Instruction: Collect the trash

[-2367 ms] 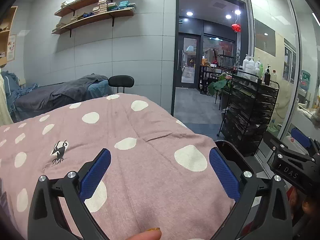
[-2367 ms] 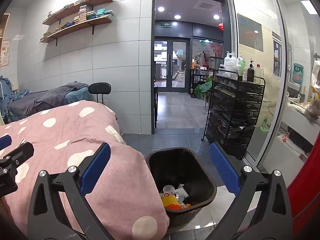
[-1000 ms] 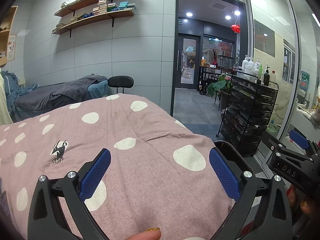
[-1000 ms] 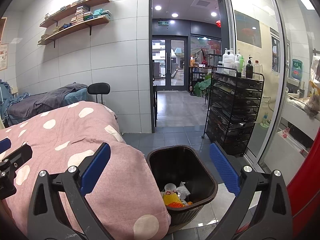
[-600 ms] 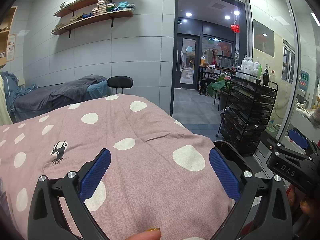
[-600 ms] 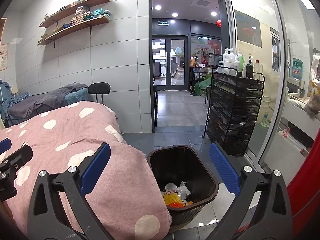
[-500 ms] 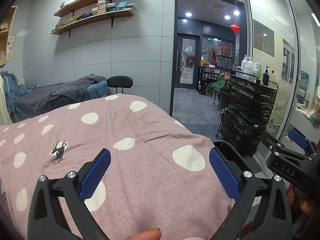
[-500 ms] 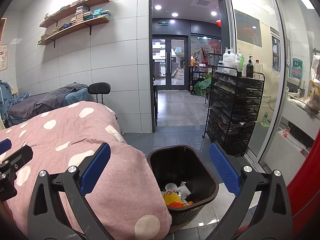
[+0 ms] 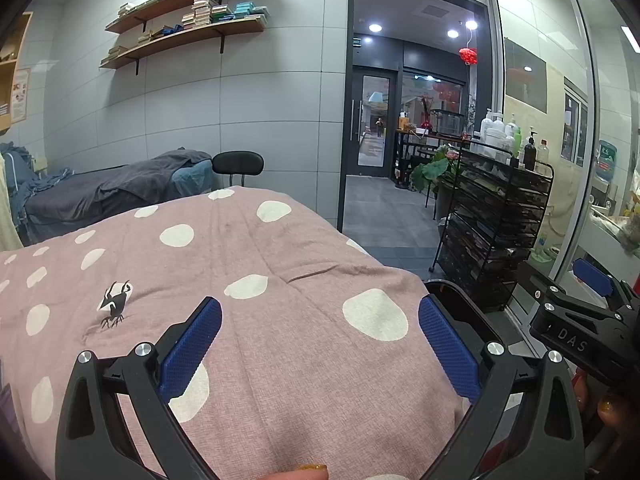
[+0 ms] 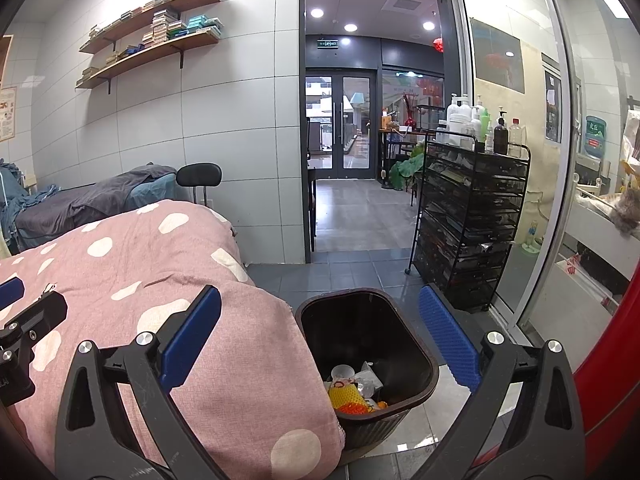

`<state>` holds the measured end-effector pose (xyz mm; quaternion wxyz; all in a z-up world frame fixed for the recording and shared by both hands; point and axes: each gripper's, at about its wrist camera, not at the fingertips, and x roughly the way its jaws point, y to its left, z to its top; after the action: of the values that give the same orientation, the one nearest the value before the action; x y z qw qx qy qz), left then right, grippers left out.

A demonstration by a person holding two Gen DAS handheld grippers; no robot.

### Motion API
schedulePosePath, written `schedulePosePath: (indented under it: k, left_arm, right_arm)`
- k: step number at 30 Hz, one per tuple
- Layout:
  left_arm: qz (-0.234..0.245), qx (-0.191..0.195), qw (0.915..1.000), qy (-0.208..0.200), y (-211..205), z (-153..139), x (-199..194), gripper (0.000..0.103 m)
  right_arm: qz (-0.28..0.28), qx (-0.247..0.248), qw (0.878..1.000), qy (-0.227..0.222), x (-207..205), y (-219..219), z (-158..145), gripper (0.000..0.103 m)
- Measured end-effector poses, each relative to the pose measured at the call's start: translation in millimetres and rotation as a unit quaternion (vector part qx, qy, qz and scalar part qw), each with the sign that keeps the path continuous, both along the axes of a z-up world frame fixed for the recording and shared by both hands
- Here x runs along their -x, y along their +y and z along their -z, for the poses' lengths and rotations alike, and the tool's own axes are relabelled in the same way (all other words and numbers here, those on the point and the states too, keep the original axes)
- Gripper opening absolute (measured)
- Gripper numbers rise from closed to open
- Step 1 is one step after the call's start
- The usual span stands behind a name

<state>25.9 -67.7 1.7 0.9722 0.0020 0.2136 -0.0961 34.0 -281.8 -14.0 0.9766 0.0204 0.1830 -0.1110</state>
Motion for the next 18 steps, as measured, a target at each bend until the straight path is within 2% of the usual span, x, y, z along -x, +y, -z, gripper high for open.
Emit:
schedulePosePath:
  k: [18]
  left_arm:
    - [0.001,0.001,1.0,0.001,-0.9,0.1,0.4,0.097]
  right_arm:
    - [0.0,-0.001,1.0,0.001,0.1,0.7,2.1,0.097]
